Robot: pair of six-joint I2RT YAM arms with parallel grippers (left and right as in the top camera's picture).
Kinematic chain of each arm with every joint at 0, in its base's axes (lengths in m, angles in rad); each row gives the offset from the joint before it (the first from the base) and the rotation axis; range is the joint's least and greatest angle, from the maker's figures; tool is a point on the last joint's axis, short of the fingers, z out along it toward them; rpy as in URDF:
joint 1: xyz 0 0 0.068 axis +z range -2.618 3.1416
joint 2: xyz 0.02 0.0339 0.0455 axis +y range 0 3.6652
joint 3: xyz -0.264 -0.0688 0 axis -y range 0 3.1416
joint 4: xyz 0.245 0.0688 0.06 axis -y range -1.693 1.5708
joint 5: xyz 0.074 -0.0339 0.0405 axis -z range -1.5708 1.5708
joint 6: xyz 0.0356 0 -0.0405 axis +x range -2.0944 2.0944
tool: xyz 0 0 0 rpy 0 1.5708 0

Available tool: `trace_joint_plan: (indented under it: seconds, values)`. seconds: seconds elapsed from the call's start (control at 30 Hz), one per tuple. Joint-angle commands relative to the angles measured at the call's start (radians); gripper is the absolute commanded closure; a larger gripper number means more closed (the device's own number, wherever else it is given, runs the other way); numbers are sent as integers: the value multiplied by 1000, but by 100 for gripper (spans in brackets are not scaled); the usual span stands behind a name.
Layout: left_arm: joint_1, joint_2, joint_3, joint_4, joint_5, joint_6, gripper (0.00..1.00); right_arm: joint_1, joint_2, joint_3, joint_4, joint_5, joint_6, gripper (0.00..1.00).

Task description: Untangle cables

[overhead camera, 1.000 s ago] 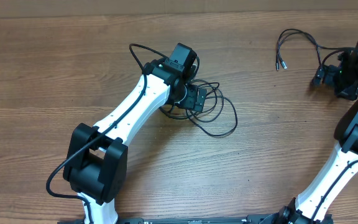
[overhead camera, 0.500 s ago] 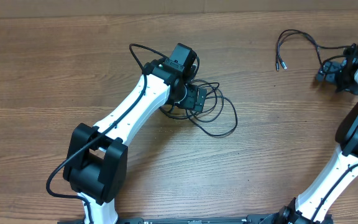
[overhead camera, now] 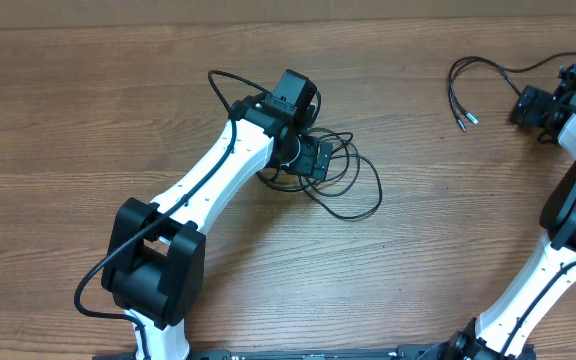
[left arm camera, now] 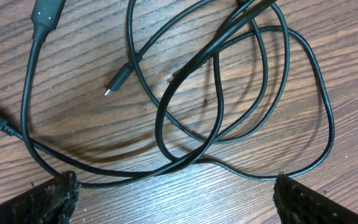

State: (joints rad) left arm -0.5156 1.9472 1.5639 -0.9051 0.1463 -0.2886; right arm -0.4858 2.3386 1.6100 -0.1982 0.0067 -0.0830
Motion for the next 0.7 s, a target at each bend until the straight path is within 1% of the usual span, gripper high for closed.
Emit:
trace_joint_plan:
  seconds: [0.0, 0.17, 0.37, 0.47, 0.67]
  values:
    - [2, 2, 2, 1, 8, -11, 0, -7, 143, -60, -2, -10, 5, 0]
    - [2, 2, 2, 1, 8, -11, 0, -7, 141, -48, 61, -45, 8, 0]
    - [2, 2, 2, 1, 8, -11, 0, -7, 63, -6, -77, -47, 1, 0]
    - [2, 2, 2, 1, 8, -11, 0, -7, -9, -6, -126, -90, 8, 0]
    - [2, 2, 2, 1, 8, -11, 0, -5, -254, -6, -299, -215, 8, 0]
